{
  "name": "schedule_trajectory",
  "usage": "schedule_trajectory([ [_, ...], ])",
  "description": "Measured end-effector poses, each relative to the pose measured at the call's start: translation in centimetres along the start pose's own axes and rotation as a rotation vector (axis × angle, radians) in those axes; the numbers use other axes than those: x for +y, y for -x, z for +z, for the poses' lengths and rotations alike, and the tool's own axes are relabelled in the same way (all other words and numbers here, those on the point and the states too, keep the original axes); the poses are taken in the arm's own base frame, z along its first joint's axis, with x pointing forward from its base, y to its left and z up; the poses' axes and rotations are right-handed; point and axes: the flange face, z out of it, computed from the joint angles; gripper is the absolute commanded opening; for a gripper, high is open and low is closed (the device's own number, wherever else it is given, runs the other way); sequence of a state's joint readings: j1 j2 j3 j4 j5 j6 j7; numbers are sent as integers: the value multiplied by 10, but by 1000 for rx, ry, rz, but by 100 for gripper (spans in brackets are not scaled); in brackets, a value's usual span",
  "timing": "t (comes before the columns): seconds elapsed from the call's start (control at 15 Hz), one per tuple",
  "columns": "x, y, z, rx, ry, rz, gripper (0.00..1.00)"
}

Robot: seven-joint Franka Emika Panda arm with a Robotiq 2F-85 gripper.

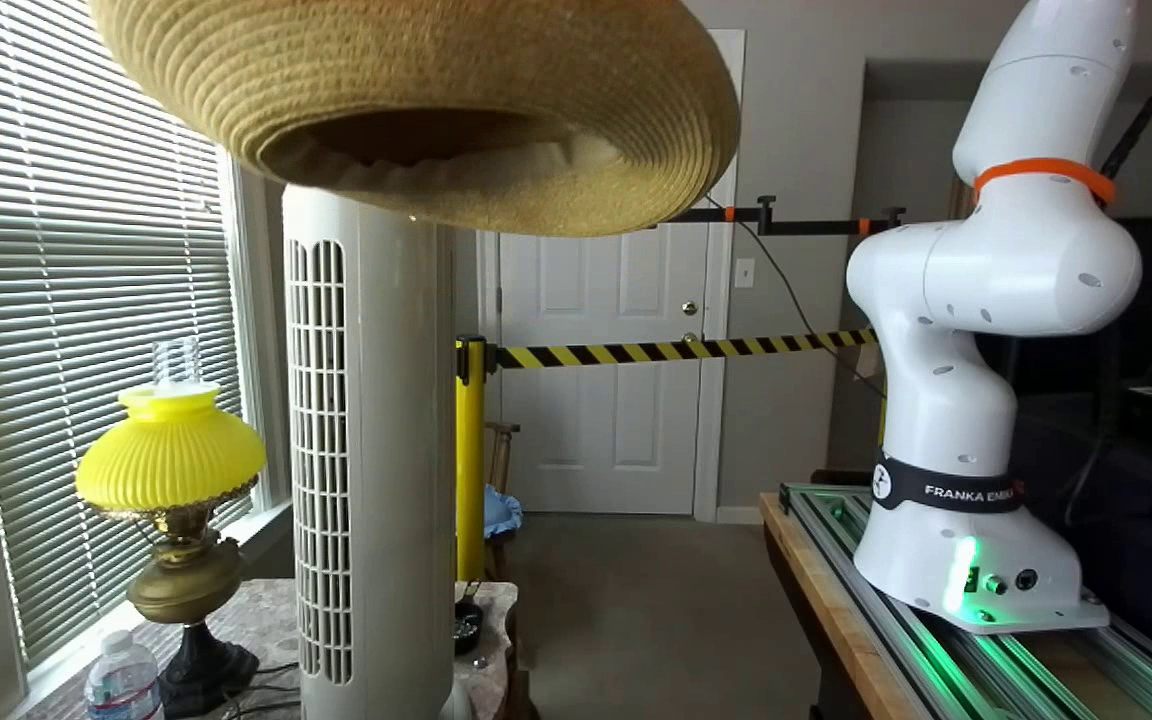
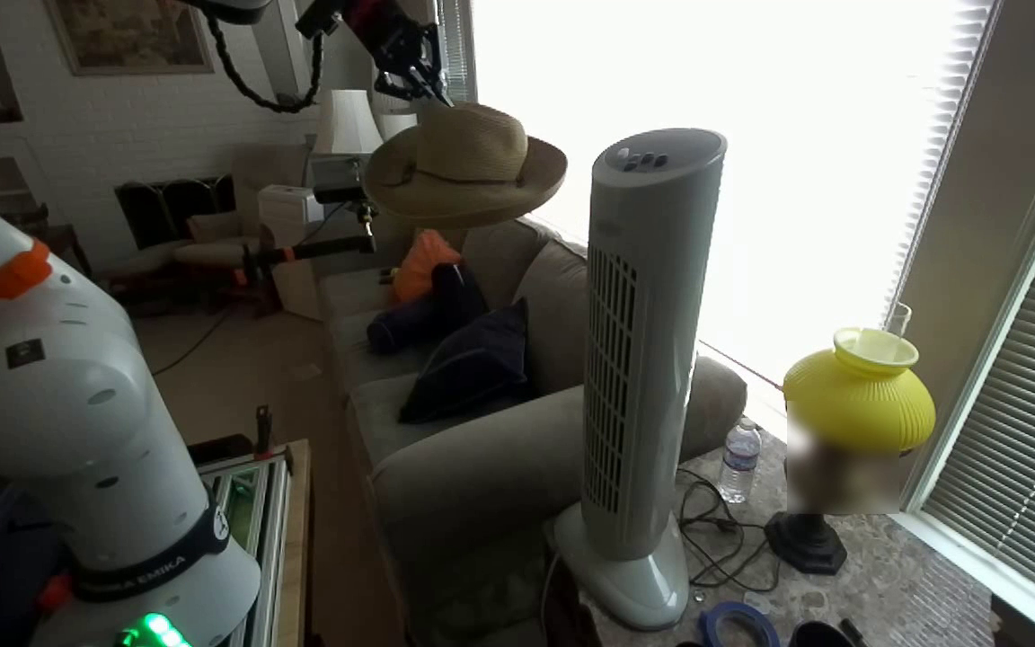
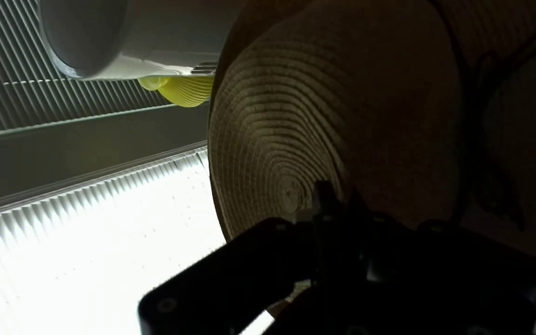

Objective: Put the hat on the air filter

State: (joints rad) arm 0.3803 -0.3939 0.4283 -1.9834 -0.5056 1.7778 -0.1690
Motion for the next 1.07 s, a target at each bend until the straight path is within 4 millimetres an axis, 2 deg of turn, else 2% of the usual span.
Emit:
schedule_trajectory([
  [0.33,1,22,-58,-24,89,143,2],
  [0.67,21,49,-95,-110,249,327,2],
  [0.87,47,71,-102,-182,338,435,2],
  [1.07,78,88,-91,-248,410,511,2],
])
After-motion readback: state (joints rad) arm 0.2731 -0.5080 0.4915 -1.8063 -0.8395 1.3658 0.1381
